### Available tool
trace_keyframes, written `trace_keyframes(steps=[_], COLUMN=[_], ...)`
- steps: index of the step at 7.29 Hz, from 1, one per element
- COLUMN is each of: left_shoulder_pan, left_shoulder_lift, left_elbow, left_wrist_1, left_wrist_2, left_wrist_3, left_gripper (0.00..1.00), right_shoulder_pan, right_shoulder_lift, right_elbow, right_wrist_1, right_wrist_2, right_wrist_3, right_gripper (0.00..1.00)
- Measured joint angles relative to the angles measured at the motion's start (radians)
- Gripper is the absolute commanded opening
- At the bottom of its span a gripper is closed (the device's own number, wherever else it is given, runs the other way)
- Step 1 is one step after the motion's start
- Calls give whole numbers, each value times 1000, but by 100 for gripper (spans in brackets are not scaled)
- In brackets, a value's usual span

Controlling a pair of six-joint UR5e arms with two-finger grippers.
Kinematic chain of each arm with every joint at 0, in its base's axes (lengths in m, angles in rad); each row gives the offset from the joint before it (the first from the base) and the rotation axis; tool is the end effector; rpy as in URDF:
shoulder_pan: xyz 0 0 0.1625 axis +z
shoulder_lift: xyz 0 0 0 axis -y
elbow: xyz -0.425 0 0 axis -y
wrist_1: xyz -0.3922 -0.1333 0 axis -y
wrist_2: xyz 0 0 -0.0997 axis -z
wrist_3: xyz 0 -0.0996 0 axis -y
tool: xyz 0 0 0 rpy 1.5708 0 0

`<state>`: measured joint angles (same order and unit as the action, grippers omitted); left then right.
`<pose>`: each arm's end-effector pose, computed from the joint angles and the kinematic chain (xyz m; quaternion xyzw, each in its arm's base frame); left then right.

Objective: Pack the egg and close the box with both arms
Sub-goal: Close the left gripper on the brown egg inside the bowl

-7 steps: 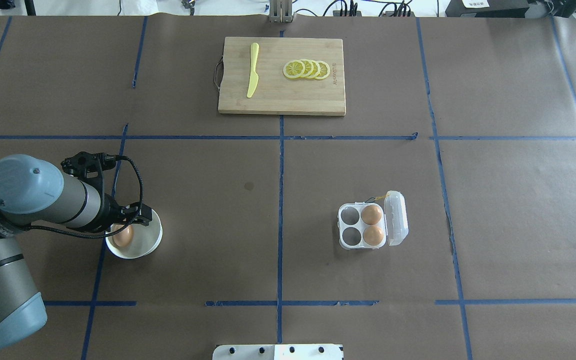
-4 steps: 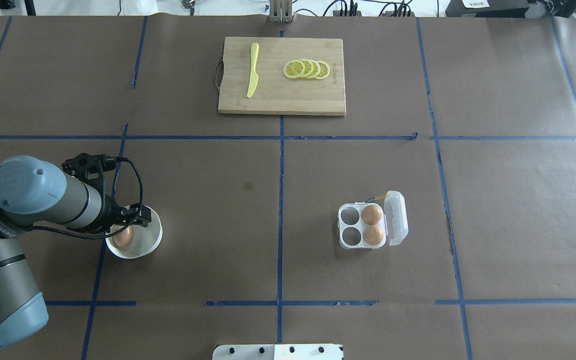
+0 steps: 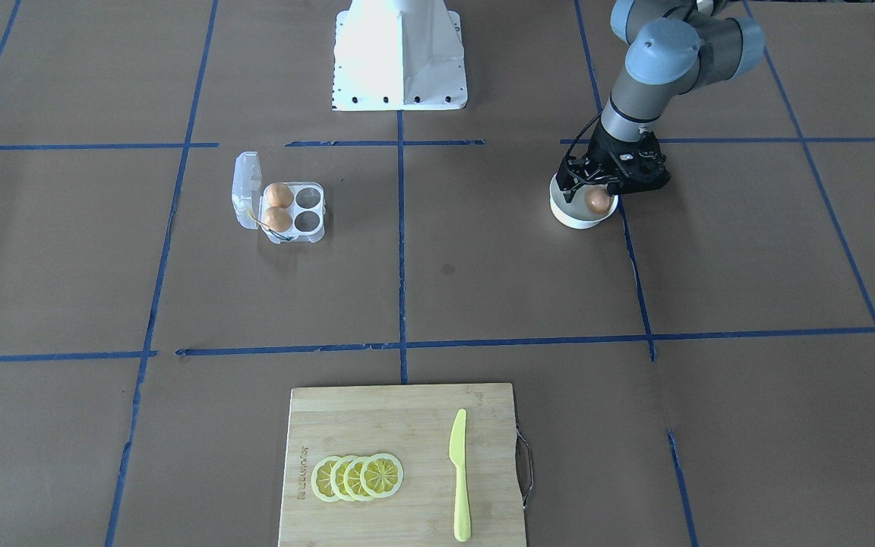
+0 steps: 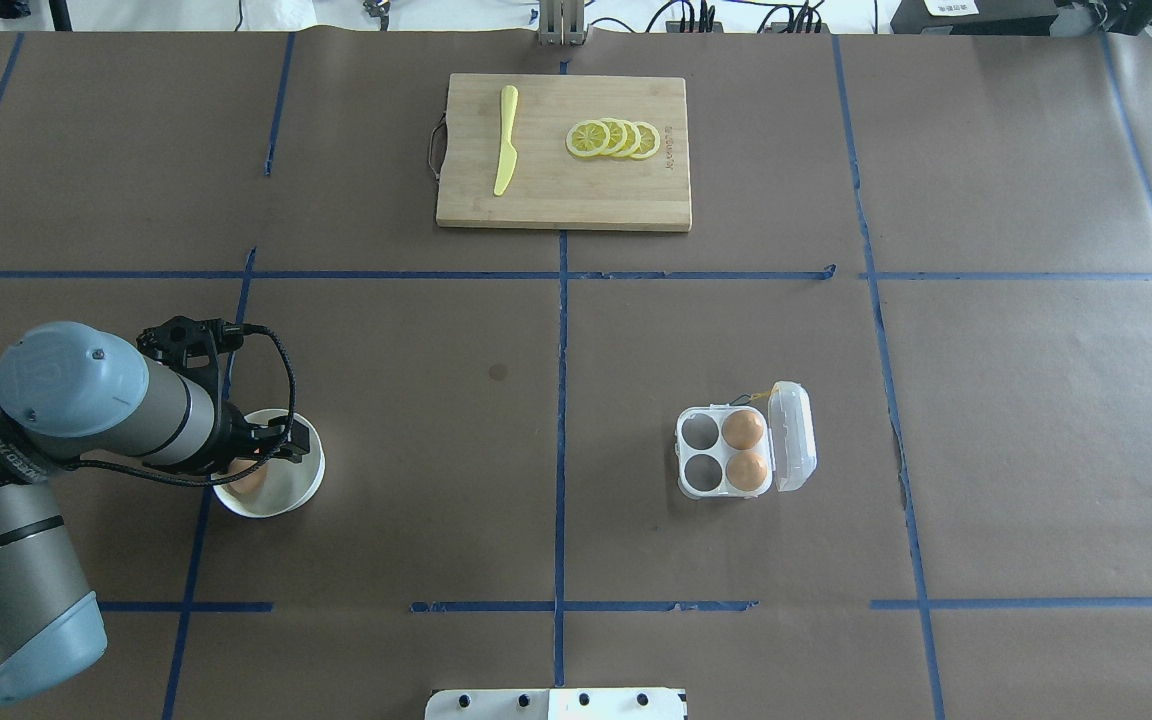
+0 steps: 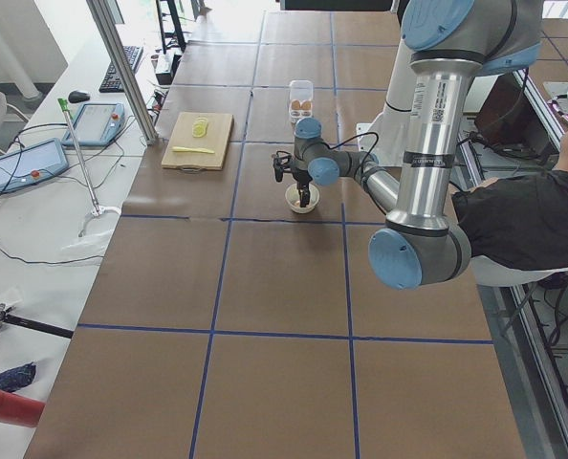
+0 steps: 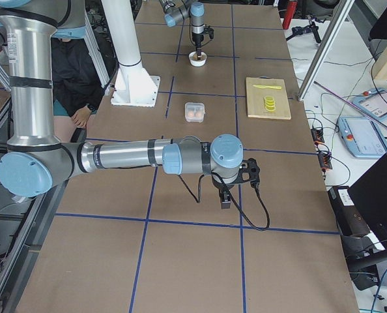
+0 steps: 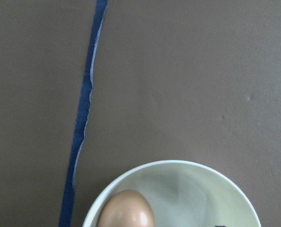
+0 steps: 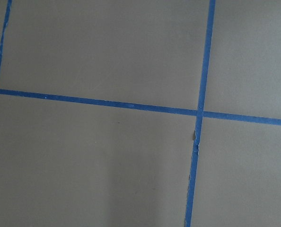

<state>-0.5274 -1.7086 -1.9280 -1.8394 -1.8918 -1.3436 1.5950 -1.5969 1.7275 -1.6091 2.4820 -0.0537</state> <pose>0.4161 -0.3603 0.3965 -0.0024 0.3966 -0.0781 0.9147 0.0663 -0.4812 0.5879 0.0585 -0.4376 -0.0335 0.8966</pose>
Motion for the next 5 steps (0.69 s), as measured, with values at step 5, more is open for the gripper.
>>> trace_keyframes(steps=[5], left_shoulder_pan=[9], left_shoulder_lift=[-16], left_elbow=[19], left_wrist_1=[0], left_wrist_2=[5], left_wrist_3=[-1], left_gripper=[85], right_shoulder_pan=[0], right_shoulder_lift=[-1], right_elbow=[0], right_wrist_1=[0], right_wrist_2=[1], right_wrist_3=[0], right_gripper=[100])
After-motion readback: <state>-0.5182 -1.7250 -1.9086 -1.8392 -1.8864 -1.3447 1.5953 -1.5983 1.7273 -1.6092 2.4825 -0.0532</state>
